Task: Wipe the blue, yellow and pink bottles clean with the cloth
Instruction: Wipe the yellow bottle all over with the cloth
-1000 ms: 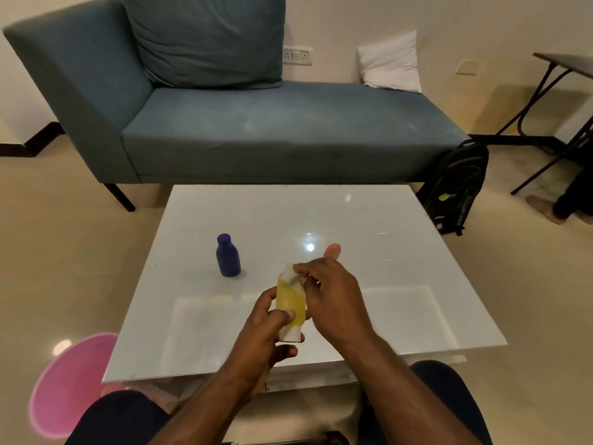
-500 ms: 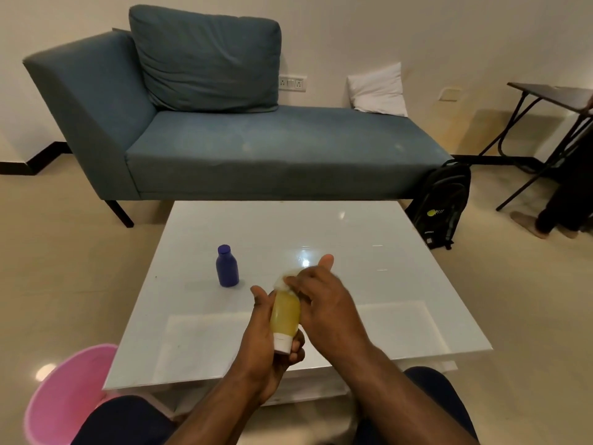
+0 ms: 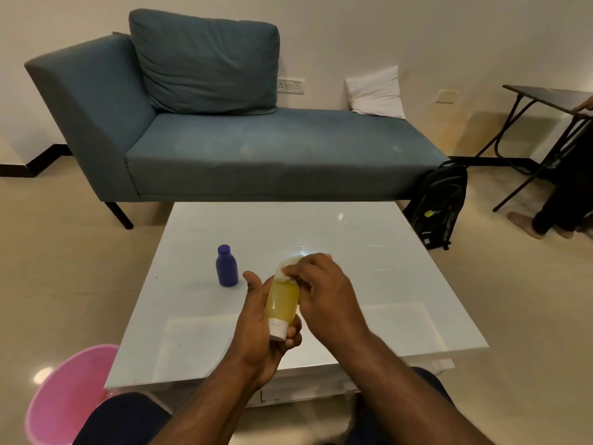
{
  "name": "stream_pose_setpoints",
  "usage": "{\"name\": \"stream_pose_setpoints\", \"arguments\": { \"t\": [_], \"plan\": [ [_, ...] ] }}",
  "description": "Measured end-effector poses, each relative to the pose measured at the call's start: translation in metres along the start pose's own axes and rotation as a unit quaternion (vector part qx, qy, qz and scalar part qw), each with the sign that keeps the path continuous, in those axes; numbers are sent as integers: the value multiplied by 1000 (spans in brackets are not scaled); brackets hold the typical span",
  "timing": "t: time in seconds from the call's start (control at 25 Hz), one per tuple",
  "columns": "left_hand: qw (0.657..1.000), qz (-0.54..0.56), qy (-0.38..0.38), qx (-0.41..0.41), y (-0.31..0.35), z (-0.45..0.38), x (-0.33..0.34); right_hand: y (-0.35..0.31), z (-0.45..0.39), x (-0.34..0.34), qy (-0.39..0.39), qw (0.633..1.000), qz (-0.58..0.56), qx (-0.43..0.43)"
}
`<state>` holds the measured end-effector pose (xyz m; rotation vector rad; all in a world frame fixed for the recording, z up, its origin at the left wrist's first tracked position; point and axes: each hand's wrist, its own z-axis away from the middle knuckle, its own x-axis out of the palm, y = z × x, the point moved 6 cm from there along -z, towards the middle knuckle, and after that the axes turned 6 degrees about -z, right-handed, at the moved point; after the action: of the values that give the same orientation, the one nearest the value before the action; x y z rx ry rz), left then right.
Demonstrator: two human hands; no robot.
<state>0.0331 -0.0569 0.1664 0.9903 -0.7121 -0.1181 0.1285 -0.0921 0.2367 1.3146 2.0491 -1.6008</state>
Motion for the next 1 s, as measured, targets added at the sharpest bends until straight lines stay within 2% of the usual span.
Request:
{"name": "stream_pose_setpoints", "arguments": {
  "t": [0.08, 0.24, 0.4, 0.6, 0.8, 1.0],
  "plan": [
    [1000, -1, -13, 1, 2, 0, 3, -6, 1, 2, 0, 1000, 11, 4],
    [999, 23, -21, 6, 9, 4, 8, -23, 18, 11, -79, 995, 21, -52],
    [1000, 4, -1, -6, 3, 4, 5, -3, -3, -4, -14, 1000, 13, 13],
    [1000, 21, -12, 5, 12, 10, 12, -27, 18, 7, -75, 997, 19, -26],
    [1000, 23, 18, -9, 7, 8, 5, -9, 1, -9, 0, 1000, 11, 12],
    [999, 38, 21, -1, 14, 10, 9, -24, 26, 10, -46, 999, -21, 14]
  ]
}}
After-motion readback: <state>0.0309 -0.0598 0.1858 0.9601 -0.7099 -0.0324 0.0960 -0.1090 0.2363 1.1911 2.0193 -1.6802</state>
